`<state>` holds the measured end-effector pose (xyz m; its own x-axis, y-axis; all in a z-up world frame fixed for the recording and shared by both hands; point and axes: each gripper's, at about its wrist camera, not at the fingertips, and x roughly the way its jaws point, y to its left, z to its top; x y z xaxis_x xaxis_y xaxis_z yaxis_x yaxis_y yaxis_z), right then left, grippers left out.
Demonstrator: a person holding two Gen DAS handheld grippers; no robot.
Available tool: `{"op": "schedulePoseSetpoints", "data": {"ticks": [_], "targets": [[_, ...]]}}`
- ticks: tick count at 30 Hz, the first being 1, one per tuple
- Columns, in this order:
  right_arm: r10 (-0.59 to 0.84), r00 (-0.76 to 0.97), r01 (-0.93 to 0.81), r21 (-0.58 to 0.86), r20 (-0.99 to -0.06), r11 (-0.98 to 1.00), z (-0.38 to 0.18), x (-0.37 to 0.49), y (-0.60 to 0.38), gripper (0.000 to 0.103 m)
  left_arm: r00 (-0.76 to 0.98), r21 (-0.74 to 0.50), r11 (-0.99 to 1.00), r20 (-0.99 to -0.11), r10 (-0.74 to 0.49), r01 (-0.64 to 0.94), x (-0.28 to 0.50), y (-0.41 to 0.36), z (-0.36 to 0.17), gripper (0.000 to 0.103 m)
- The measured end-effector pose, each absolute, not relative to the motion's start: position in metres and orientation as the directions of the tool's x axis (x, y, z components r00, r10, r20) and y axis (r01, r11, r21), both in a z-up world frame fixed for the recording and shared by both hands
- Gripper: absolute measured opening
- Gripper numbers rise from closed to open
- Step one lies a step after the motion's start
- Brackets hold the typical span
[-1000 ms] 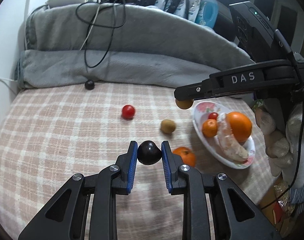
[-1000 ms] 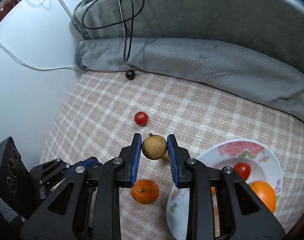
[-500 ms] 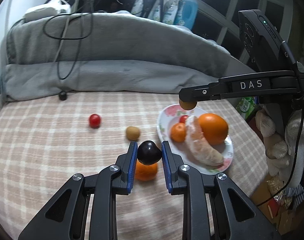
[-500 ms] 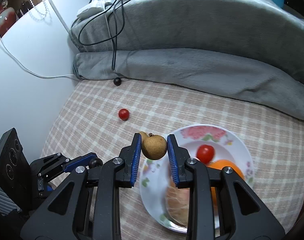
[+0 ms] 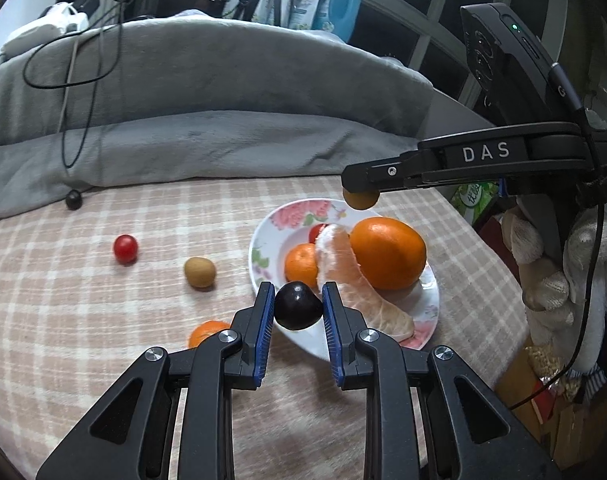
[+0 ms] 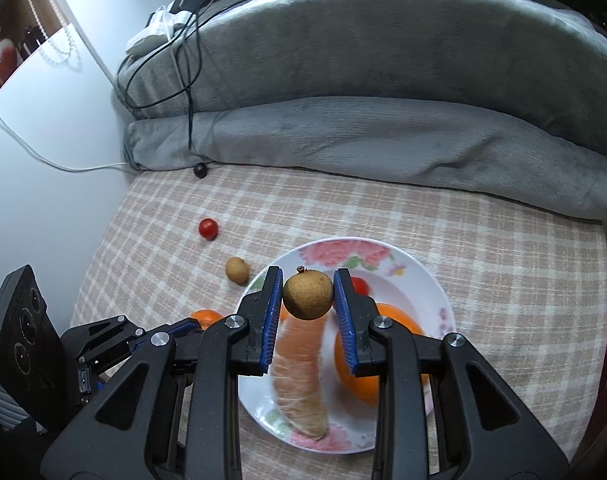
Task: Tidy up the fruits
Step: 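Carry the plum and longan over the plate and open the left tool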
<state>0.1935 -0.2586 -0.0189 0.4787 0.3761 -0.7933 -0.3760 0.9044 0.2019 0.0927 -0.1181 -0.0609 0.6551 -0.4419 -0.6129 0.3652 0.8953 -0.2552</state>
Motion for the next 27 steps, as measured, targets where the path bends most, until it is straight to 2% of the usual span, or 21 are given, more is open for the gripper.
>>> {"op": "schedulePoseSetpoints", "data": {"ticks": [21, 22, 23, 24, 25, 27], "targets": [[0.354, 0.472, -0.360, 0.190, -0.808, 0.913, -0.030, 0.201, -0.262, 0.028, 0.625, -0.256, 0.883, -0.630, -0.461, 0.393, 0.105, -0.131, -0.072, 0.023], [0.349, 0.477, -0.358, 0.184, -0.807, 0.915, -0.029, 0.201, -0.262, 0.033, 0.624, -0.254, 0.881, -0.630, -0.463, 0.398, 0.105, -0.132, -0.072, 0.024], [0.347, 0.482, -0.356, 0.182, -0.805, 0.917, -0.028, 0.201, -0.262, 0.047, 0.624, -0.249, 0.881, -0.629, -0.463, 0.403, 0.105, -0.133, -0.072, 0.031], [0.345, 0.490, -0.354, 0.179, -0.801, 0.918, -0.027, 0.200, -0.263, 0.057, 0.628, -0.244, 0.882, -0.627, -0.461, 0.404, 0.104, -0.134, -0.071, 0.041], [0.345, 0.498, -0.352, 0.178, -0.796, 0.919, -0.025, 0.199, -0.264, 0.068, 0.632, -0.241, 0.883, -0.624, -0.460, 0.404, 0.104, -0.134, -0.070, 0.045], [0.343, 0.510, -0.349, 0.174, -0.789, 0.921, -0.022, 0.198, -0.265, 0.069, 0.636, -0.238, 0.882, -0.619, -0.461, 0.407, 0.103, -0.135, -0.069, 0.046]]}}
